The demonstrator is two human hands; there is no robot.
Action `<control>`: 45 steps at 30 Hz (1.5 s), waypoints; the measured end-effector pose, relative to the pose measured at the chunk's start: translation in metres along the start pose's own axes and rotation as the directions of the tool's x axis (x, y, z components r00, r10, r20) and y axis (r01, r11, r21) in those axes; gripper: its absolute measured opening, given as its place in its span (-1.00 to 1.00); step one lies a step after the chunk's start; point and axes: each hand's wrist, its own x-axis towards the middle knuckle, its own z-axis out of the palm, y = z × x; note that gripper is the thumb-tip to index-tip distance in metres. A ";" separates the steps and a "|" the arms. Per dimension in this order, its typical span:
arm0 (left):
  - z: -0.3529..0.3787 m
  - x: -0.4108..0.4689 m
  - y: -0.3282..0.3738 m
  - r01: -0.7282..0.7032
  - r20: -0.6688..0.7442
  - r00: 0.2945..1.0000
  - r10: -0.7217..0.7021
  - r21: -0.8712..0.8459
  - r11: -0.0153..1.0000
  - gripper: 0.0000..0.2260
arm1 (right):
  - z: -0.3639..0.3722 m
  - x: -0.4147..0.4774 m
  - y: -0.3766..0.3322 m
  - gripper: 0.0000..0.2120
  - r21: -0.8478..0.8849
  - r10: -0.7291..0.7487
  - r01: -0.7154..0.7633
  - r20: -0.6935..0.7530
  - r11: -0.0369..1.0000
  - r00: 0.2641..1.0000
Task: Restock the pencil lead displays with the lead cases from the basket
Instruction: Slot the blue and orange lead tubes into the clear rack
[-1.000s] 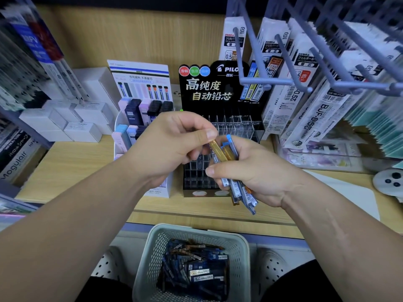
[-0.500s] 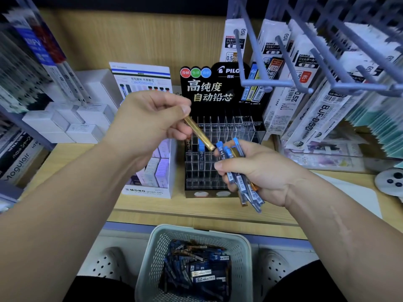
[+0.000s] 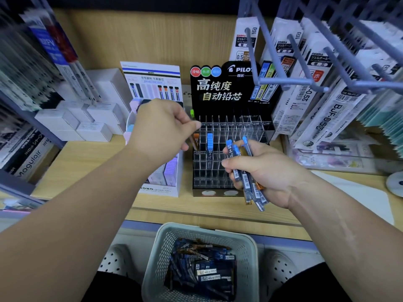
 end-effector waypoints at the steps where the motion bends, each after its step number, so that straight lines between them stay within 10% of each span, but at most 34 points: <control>1: 0.002 0.000 0.001 -0.012 -0.008 1.000 0.012 0.017 1.000 -0.79 | -0.001 0.000 0.000 -0.79 0.004 0.002 -0.002 0.001 1.000 1.000; 22: 0.016 0.008 -0.008 -0.005 -0.001 1.000 0.005 0.038 0.999 -0.71 | -0.004 -0.002 -0.002 -0.78 0.008 0.004 -0.004 0.009 1.000 1.000; 45: 0.005 0.013 -0.021 -0.437 0.297 0.890 0.346 0.340 0.833 -0.77 | -0.003 -0.001 0.002 -0.77 -0.006 0.003 -0.003 0.030 1.000 1.000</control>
